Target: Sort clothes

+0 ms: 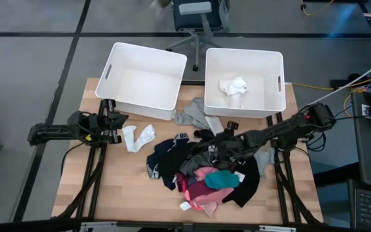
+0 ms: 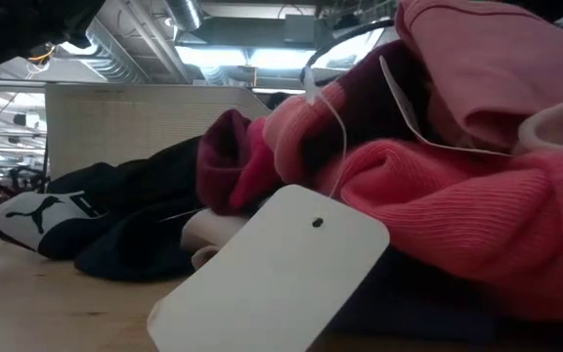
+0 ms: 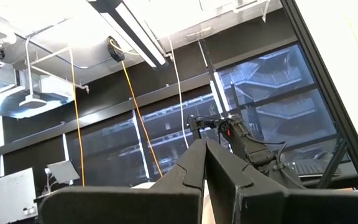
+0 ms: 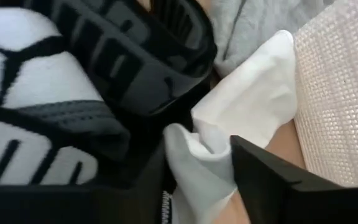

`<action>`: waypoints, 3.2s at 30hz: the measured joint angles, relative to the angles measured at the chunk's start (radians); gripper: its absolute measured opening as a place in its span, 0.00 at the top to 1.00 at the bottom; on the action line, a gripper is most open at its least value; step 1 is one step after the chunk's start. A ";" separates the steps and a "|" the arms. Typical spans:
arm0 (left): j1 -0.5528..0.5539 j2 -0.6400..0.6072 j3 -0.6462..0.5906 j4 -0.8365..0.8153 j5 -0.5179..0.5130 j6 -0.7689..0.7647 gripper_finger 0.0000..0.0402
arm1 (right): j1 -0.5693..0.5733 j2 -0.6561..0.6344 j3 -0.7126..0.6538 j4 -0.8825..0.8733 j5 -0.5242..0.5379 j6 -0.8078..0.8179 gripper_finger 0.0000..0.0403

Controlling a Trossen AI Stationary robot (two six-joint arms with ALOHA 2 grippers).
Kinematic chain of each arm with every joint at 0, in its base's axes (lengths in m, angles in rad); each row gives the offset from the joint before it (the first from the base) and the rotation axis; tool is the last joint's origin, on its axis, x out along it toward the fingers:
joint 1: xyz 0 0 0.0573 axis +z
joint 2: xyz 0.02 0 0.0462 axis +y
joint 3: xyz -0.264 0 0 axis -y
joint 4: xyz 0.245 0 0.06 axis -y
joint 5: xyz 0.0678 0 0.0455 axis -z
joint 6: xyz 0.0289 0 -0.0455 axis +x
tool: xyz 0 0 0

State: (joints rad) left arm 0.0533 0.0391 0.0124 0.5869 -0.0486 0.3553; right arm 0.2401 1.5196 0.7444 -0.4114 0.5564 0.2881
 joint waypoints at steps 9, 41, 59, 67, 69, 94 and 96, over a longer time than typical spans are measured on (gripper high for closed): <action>0.000 0.000 0.000 -0.002 0.000 -0.006 0.99 | 0.002 0.000 0.004 -0.013 0.000 -0.012 0.97; 0.000 0.000 0.000 -0.007 0.000 -0.016 0.99 | 0.002 -0.138 0.639 -0.593 0.106 -0.148 0.96; 0.000 0.000 0.000 -0.003 0.000 -0.016 0.99 | -0.152 -0.249 0.802 -0.583 0.473 -0.520 0.95; 0.000 0.000 0.000 -0.002 0.000 -0.015 0.99 | -0.406 -0.247 0.800 -0.586 0.334 -0.497 0.95; 0.000 0.000 0.000 -0.002 0.000 -0.015 0.99 | -0.471 -0.246 0.800 -0.586 0.244 -0.458 0.95; 0.000 0.000 0.000 0.000 0.000 -0.011 0.99 | -0.630 -0.189 0.798 -0.529 -0.251 -0.264 0.43; 0.000 0.000 0.000 0.002 0.000 -0.007 0.99 | -0.594 -0.179 0.798 -0.490 -0.348 -0.266 0.41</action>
State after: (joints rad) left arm 0.0532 0.0391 0.0124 0.5892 -0.0486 0.3483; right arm -0.3535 1.3406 1.5429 -0.9019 0.2080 0.0225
